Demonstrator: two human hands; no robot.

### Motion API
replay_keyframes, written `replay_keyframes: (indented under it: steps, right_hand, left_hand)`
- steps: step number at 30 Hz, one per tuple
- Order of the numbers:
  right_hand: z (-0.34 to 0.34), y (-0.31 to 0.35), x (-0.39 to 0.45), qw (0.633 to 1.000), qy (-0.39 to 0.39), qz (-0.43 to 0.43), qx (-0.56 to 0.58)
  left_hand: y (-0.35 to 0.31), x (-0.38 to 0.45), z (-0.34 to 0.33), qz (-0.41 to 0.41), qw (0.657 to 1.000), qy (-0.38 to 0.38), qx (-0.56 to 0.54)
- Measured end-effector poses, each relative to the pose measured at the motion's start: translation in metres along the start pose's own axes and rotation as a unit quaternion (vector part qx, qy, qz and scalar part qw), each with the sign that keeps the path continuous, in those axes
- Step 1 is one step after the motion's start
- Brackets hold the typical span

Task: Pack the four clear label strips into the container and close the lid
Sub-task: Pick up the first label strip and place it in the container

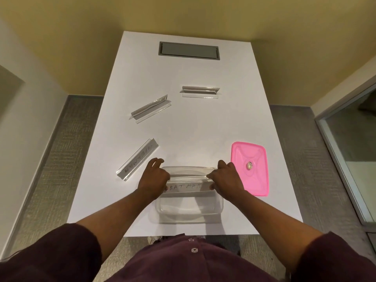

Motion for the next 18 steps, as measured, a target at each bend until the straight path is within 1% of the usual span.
replay_keyframes:
  steps: [3,6,10,14,18]
  right_hand:
    - [-0.001,0.007,0.004,0.999,0.029,-0.004,-0.042]
    - [-0.008,0.010,0.003,0.996,0.048,-0.018,-0.072]
    - [-0.016,0.012,0.002,0.994,0.055,-0.039,-0.081]
    - [-0.019,0.017,0.001,0.993,0.057,-0.053,-0.086]
    - [-0.015,0.022,0.001,0.994,0.029,-0.065,-0.080]
  left_hand:
    - [0.001,0.006,-0.009,-0.027,0.998,0.017,0.055]
    - [-0.002,0.011,-0.016,-0.024,0.995,0.022,0.089]
    - [0.000,0.015,-0.024,0.019,0.997,0.028,0.074]
    - [0.004,0.018,-0.032,0.041,0.998,0.029,0.048]
    - [0.002,0.019,-0.035,0.059,0.998,0.018,0.025]
Point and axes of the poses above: each hand's wrist, its own x-axis towards the middle knuckle, its own z-axis out of the back of the hand, y = z × x, the point moved 4 cm from there along x, towards the middle knuckle, and after that the axes turned 1 degree about y, right-handed, at the moved point
